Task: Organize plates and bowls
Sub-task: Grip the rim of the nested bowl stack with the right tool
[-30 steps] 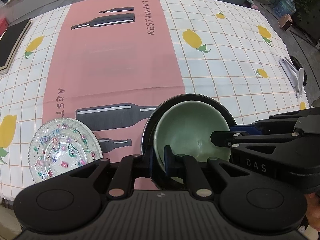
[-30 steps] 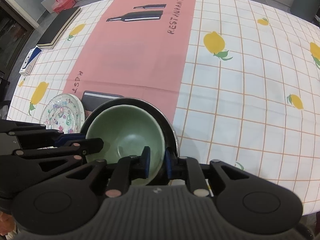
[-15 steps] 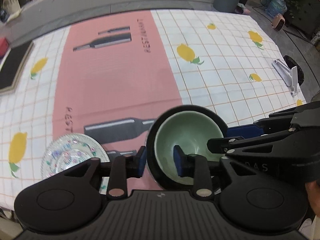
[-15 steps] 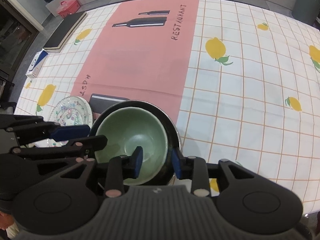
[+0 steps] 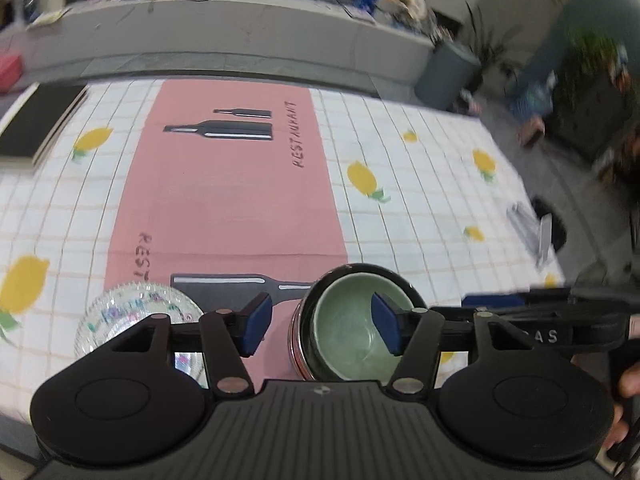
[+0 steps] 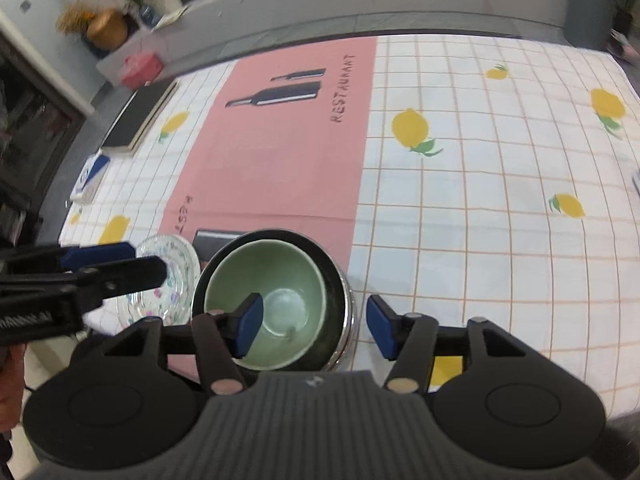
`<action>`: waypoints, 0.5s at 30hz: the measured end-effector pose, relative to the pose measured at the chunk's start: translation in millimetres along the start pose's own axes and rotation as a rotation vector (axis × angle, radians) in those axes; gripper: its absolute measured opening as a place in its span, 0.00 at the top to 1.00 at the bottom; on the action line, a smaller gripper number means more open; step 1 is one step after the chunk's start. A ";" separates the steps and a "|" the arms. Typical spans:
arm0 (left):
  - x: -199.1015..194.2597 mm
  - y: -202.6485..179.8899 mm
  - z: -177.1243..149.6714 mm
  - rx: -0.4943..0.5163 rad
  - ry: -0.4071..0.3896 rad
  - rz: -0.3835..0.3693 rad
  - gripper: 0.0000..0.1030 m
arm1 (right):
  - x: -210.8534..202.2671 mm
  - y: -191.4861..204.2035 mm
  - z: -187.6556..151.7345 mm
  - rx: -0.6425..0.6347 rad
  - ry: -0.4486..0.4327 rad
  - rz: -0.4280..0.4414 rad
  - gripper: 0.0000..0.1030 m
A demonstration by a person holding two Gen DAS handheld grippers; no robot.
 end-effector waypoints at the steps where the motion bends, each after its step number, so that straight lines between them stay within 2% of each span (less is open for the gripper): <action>1: -0.4 5.6 -2.8 -0.033 -0.016 -0.008 0.33 | -0.5 -2.9 -2.5 0.016 -0.013 0.000 0.40; 5: 3.0 27.4 -18.8 -0.163 -0.084 -0.006 0.32 | 0.0 -15.9 -16.5 0.091 -0.077 0.002 0.33; 9: 7.9 42.5 -37.1 -0.264 -0.140 0.013 0.32 | 11.0 -32.0 -32.6 0.210 -0.099 0.058 0.31; 15: 23.0 50.1 -55.6 -0.336 -0.142 -0.008 0.32 | 29.5 -50.6 -54.1 0.383 -0.126 0.123 0.31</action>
Point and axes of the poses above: each gripper's, at about its wrist camera, not at the fingertips, and x roughly the way its jaws point, y to its left, z to its top, the point moved 1 cm from there along x, roughly the way its jaws point, and after that the axes turned 7 degrees about -y, right-handed, at the moved point
